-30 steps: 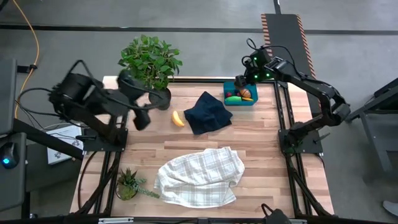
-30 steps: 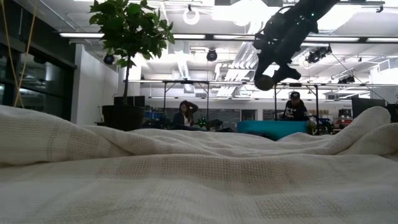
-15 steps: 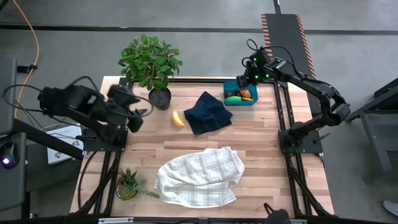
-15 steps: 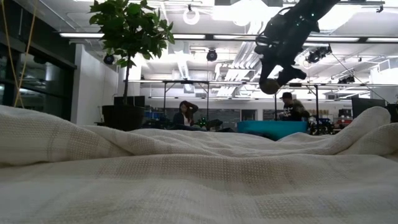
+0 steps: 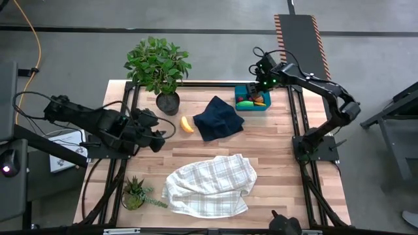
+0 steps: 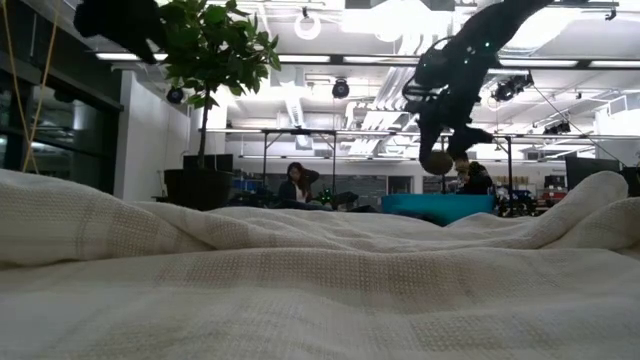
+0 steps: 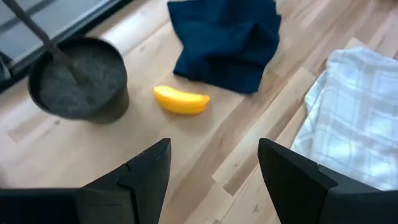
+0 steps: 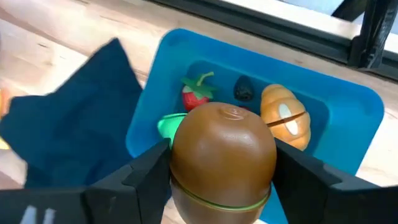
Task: Pick and placing Produce into tupperware
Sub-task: Put the brown kiwi into the blue bin, then put the yellow banana into the blue bin
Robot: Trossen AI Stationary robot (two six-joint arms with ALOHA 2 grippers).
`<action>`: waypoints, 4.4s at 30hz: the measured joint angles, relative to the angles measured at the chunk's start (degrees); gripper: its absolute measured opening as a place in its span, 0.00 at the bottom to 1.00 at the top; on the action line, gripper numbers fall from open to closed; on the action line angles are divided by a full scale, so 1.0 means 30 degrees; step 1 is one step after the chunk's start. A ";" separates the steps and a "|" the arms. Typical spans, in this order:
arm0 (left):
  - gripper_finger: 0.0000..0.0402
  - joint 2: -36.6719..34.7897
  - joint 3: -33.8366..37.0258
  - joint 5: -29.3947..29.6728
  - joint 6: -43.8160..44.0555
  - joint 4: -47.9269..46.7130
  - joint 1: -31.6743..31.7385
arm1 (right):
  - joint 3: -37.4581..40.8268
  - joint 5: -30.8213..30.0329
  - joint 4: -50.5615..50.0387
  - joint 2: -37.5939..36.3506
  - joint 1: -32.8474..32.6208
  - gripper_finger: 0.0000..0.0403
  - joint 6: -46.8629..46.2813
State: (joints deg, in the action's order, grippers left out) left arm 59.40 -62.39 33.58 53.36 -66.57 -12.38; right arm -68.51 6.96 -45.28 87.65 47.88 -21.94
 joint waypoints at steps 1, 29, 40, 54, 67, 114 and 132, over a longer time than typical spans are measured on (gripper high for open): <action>0.57 -0.0013 0.0263 -0.0066 0.0259 0.0096 0.0000 | 0.0000 -0.0092 0.0007 0.0223 0.0000 0.56 0.0009; 0.57 -0.0007 0.1363 -0.0610 0.1314 0.0884 0.0000 | 0.0000 -0.1272 -0.0109 0.2996 0.0036 0.65 0.0978; 0.57 -0.0007 0.1363 -0.0559 0.1286 0.0848 0.0000 | -0.0339 -0.0987 0.0710 0.2966 0.0048 0.67 0.1000; 0.57 -0.0007 0.1363 -0.0724 0.0823 0.0709 0.0000 | -0.6855 0.9879 0.0435 0.2889 -0.1893 0.67 0.3587; 0.57 0.0000 0.1363 -0.1716 0.1875 0.0923 0.0000 | -0.8131 0.9238 -0.2926 0.2770 -0.7176 0.67 0.7731; 0.57 1.1052 -0.6026 -0.5696 -2.2284 -0.2300 0.5581 | -0.8131 0.1544 -0.9067 0.1527 -0.6344 0.67 1.0309; 0.57 1.5839 -0.8101 -0.4850 -2.6728 -0.2482 0.6390 | -0.8131 0.1850 -0.8063 -0.0407 -0.3417 0.67 1.1193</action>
State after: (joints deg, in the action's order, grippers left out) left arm 106.91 -86.70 19.03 -26.83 -74.02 6.79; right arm -92.90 12.51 -69.46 86.43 37.63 11.64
